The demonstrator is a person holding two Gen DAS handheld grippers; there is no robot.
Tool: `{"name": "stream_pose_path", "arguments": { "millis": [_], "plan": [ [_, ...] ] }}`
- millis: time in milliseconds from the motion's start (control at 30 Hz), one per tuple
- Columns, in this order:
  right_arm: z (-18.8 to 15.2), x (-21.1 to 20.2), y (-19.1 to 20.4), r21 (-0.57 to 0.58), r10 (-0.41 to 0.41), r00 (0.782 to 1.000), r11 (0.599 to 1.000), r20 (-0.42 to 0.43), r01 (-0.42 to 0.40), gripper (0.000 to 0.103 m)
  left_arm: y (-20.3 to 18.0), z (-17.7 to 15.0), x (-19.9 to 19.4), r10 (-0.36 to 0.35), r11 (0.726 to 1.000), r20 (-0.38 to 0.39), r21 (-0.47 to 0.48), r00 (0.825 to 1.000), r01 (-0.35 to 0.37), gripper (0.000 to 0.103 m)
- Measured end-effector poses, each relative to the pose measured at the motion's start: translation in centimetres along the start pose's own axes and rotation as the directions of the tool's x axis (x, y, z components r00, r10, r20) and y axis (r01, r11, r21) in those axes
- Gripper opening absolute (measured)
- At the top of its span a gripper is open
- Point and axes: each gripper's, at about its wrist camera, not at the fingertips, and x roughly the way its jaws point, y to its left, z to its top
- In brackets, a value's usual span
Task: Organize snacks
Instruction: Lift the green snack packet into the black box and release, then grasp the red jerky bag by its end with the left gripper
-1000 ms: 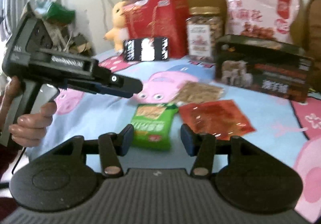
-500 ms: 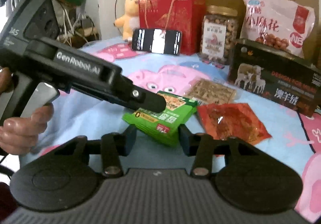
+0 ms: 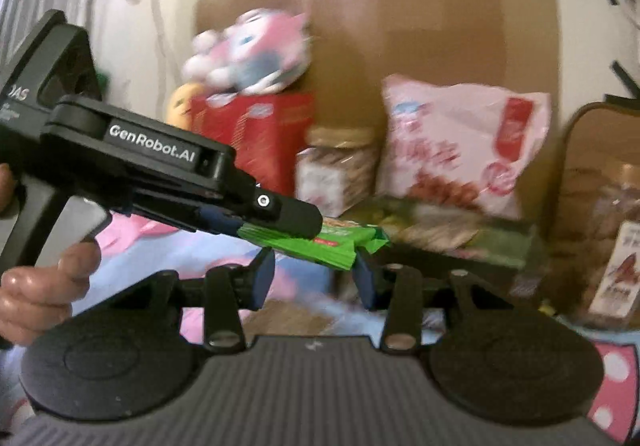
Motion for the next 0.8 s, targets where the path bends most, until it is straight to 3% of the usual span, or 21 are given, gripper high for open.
{"name": "stream_pose_path", "arguments": {
  "millis": [100,233,400,500,633,800],
  "plan": [
    [1.3,2.5,-2.9,0.057,-0.021,1.000,0.998,0.009,0.020,0.046,0.6,2.2,3.6,0.039,0.999,-0.001,0.021,0.999,-0.039,0.047],
    [1.2,6.4,-5.2,0.073,-0.074,0.996,0.994,-0.058,0.078,0.048,2.6,2.5,6.9,0.147,0.988,-0.061,-0.041,0.987,-0.149,0.050],
    [-0.3,3.2,-7.4,0.197,-0.075,0.997,0.978,-0.001,0.074,0.047,3.5,1.5,3.8,0.108,0.991,-0.008,-0.082,0.994,-0.108,0.050],
    [-1.2,1.3,-7.5,0.236,-0.045,0.999,0.970,-0.020,0.048,0.048,3.3,0.4,1.2,0.083,0.995,-0.009,-0.057,0.997,-0.083,0.050],
    [-3.6,-0.3,-6.3,0.235,0.051,0.991,0.972,-0.124,-0.021,0.048,2.7,-2.2,-1.1,0.074,0.997,-0.095,-0.013,0.993,-0.075,0.050],
    [-5.1,0.1,-4.1,0.216,0.091,0.969,0.975,-0.230,-0.040,0.048,3.5,-6.7,-2.9,0.032,0.993,-0.202,-0.107,0.979,-0.054,0.050]
  ]
}}
